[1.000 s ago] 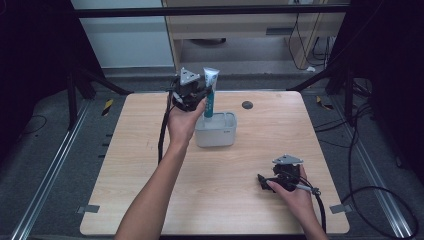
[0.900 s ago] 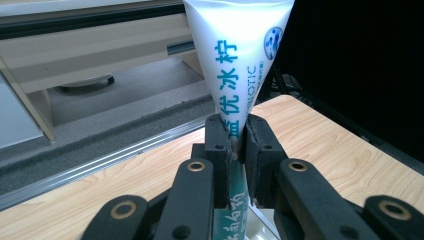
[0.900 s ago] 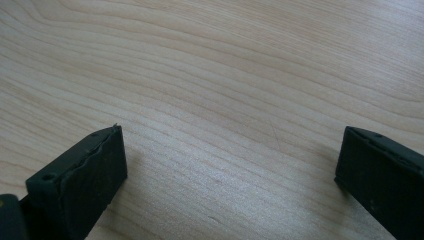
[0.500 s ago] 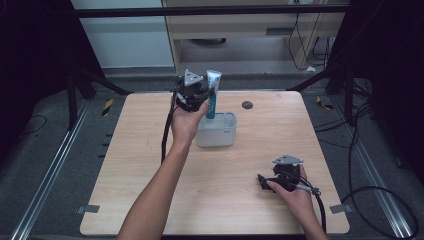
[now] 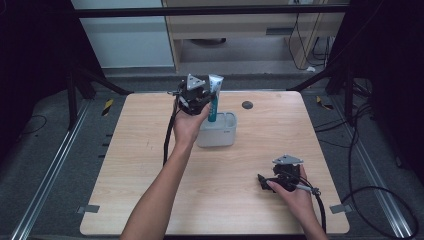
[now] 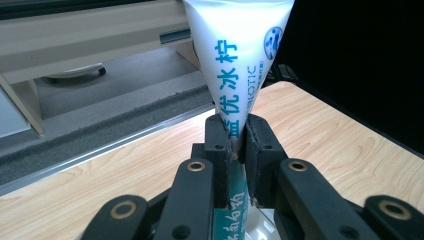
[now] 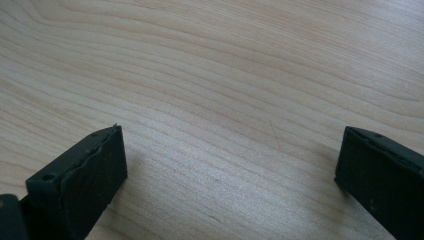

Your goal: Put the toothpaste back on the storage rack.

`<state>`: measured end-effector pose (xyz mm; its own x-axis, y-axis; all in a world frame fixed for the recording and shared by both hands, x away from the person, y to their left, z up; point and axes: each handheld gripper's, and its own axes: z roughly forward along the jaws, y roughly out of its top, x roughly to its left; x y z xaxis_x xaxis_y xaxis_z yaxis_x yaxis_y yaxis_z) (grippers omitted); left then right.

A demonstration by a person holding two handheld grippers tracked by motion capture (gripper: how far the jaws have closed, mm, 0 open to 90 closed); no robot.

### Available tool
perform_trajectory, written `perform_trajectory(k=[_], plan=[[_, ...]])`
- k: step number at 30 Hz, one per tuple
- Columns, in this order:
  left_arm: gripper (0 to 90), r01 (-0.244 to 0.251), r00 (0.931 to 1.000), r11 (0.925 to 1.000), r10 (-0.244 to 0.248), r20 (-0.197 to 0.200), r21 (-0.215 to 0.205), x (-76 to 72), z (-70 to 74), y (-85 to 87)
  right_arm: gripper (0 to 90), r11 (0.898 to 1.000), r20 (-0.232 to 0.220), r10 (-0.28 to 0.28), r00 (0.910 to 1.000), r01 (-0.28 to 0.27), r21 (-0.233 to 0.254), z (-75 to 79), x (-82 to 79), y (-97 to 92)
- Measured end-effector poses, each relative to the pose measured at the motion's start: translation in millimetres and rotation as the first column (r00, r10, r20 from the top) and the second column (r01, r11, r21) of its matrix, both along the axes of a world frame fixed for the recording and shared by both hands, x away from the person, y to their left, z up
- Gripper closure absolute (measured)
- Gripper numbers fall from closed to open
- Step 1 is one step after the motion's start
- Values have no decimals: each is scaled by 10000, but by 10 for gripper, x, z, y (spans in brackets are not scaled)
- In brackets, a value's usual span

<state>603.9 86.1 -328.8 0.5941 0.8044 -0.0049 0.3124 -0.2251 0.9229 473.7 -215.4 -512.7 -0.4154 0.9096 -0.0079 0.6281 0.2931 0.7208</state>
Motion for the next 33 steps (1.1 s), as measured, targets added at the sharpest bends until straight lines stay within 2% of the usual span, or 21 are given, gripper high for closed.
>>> perform_trajectory(k=[18,33], plan=[[811,-93,9984,9996,107,-553,266,-1,-361,59,4,10000,3,-7,10000,7,45,-1,0,3],[810,20,9976,9989,14,-697,478,2,-476,61,4,10000,-9,-12,10000,12,52,0,-1,3]])
